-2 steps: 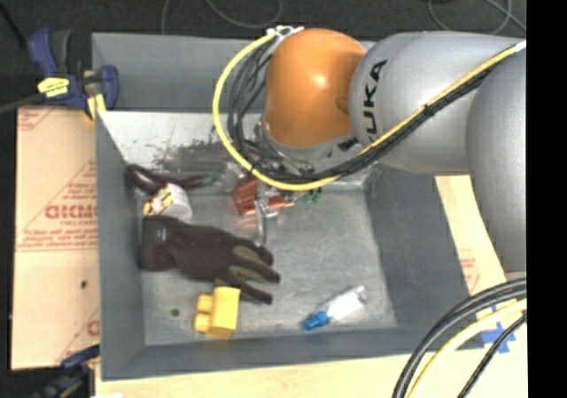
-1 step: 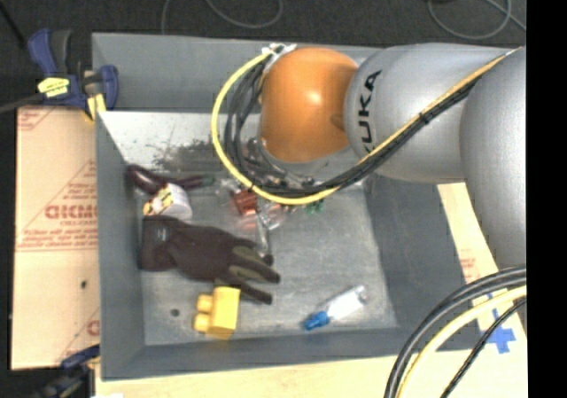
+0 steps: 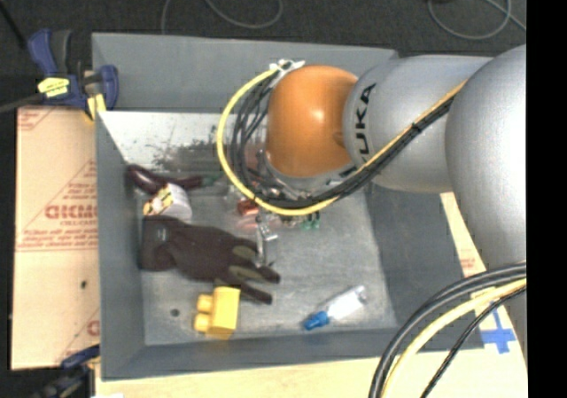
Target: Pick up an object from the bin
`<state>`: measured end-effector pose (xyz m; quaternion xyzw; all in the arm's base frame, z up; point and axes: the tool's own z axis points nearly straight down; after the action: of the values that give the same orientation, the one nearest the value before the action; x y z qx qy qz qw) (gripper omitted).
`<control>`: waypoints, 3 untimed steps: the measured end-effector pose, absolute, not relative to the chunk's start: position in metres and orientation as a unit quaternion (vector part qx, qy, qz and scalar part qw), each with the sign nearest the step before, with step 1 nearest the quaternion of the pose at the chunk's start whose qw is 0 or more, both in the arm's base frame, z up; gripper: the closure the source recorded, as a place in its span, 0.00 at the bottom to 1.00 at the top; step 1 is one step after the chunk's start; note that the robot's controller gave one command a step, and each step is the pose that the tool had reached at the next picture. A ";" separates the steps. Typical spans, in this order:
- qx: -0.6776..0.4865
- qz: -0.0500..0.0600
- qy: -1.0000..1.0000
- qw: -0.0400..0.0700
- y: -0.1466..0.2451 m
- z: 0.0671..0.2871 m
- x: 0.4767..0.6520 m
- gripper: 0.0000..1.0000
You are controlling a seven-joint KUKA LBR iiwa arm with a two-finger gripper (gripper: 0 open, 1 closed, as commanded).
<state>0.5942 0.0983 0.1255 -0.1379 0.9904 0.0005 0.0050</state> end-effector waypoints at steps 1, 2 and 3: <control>-0.278 -0.001 0.961 0.004 0.118 0.072 0.569 1.00; -0.278 0.000 0.961 0.004 0.118 0.072 0.569 1.00; -0.260 0.000 0.966 0.001 0.119 0.113 0.574 1.00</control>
Offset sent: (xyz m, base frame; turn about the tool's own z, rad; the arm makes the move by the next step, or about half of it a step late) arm 0.0000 0.0000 0.0000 0.0000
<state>0.5738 0.1186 0.1131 -0.2599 0.9656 0.0000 0.0005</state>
